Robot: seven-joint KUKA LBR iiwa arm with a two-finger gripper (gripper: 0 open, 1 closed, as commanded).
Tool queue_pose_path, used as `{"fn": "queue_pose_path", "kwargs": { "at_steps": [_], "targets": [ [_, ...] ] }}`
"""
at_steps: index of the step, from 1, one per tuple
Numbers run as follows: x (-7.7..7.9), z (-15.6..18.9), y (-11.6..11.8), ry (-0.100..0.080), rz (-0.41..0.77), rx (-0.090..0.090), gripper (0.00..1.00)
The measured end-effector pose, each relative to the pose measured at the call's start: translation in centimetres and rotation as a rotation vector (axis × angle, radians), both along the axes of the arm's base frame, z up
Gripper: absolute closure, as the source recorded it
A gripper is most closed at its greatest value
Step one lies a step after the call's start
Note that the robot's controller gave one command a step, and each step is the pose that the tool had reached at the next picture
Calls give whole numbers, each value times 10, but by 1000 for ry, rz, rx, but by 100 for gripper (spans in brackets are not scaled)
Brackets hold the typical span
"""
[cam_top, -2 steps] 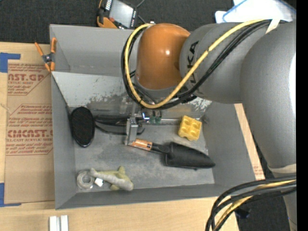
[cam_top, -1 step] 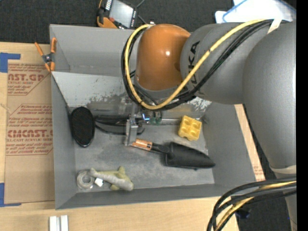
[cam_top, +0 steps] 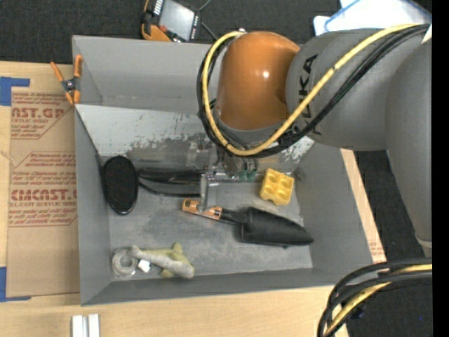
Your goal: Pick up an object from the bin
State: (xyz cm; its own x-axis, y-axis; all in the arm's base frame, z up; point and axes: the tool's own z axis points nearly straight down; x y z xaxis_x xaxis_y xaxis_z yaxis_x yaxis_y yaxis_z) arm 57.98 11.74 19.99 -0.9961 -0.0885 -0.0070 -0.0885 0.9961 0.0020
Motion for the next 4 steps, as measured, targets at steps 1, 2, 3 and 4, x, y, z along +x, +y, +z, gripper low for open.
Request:
{"fn": "queue_pose_path", "kwargs": {
  "at_steps": [1,2,3,4],
  "targets": [
    [-2,-59,-25,8,-2,-1,0],
    [-24,-44,-45,-6,-217,6,0],
    [-16,-61,-39,-14,-207,7,0],
    [-22,-84,-34,-9,-161,5,0]
  ]
}}
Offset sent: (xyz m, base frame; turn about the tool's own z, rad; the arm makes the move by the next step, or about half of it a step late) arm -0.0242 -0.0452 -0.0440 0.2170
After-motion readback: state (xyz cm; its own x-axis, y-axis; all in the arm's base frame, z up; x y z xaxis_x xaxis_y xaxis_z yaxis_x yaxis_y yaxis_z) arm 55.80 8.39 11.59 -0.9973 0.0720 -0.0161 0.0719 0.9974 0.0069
